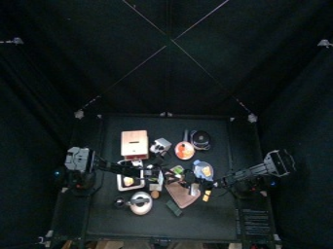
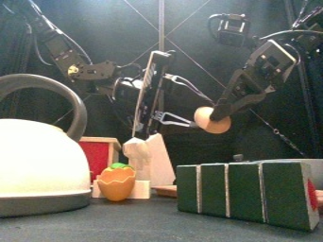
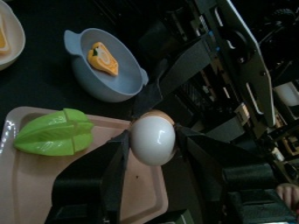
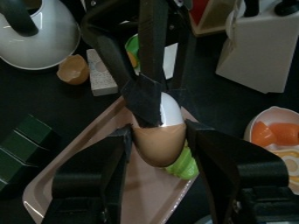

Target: Remove egg shell

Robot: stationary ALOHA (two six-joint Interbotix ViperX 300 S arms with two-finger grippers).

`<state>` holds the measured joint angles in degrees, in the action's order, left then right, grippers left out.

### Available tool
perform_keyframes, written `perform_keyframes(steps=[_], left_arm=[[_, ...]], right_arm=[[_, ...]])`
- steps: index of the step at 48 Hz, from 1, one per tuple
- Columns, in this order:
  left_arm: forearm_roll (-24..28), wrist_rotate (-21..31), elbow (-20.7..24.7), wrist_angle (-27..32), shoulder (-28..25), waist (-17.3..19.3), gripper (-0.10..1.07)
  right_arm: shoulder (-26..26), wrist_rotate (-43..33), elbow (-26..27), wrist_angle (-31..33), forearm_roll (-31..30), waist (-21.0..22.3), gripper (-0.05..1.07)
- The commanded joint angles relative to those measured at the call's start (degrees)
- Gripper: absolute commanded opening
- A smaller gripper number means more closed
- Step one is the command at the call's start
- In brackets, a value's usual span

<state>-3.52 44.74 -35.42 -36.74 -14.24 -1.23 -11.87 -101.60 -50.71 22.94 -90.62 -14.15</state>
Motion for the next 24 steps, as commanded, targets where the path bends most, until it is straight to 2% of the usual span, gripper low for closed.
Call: perform_keyframes(steps=[1,10,24], left_arm=[[-0.1,0.0,1.4,-0.4,0.5,-0.1,0.67],[-0.1,0.0,0.9,-0.4,0.8,0.4,0.51],[-0.2,0.0,-0.9,-0.4,2.4,0.7,0.50]], right_arm=[[-0.7,0.0,1.3,0.3,-0.2,0.2,0.81],[-0.7,-0.1,1.2,0.3,0.0,0.2,0.81],[-0.7,-0.1,0.9,0.2,0.4,0.2,0.81]])
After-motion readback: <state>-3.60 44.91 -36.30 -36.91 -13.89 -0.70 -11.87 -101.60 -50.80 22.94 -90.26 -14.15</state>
